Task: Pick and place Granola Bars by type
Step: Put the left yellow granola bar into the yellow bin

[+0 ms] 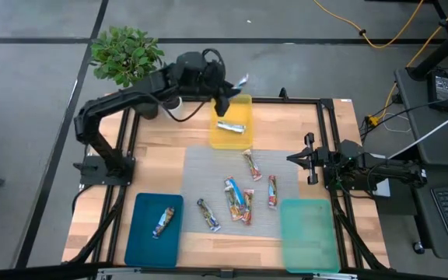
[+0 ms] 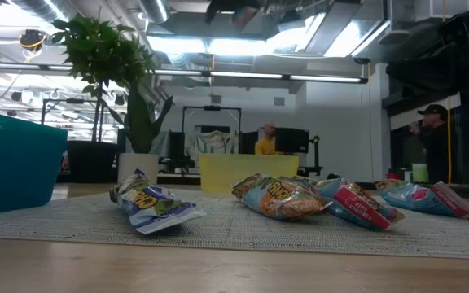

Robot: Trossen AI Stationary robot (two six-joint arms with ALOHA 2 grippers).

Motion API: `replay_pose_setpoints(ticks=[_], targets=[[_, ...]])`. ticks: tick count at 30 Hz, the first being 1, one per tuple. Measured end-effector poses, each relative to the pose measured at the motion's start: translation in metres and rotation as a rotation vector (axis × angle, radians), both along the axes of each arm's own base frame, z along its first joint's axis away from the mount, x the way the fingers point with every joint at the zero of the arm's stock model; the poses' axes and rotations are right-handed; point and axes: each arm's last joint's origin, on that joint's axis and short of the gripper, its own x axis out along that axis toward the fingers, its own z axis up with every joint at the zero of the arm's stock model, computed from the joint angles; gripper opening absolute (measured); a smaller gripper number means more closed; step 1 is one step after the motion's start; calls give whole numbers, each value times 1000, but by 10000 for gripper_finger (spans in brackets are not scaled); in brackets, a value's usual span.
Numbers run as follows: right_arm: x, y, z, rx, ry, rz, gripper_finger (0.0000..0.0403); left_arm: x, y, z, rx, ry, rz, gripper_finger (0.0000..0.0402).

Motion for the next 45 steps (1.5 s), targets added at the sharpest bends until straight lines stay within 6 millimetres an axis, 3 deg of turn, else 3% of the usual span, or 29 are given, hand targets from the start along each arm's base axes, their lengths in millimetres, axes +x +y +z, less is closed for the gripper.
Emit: replay_pose_setpoints(ticks=[5, 13, 18, 24, 31, 37, 45], targets=[[0, 0, 0, 0, 0, 0, 22, 12, 15, -23, -15, 99, 13, 50], [0, 0, 0, 0, 0, 0, 22, 44, 51, -97, -167, 314, 66, 50], [0, 0, 0, 0, 0, 0, 22, 57, 63, -130, -228, 379, 57, 50], [0, 0, 0, 0, 0, 1, 22, 66, 71, -155, -245, 431, 77, 50], [0, 0, 0, 0, 0, 0, 22, 71, 91, -191, -184, 540, 231, 50], [0, 0, 0, 0, 0, 0, 22, 73, 105, -220, -256, 579, 253, 50], [0, 0, 0, 0, 0, 1, 22, 75, 106, -227, -245, 596, 236, 54]])
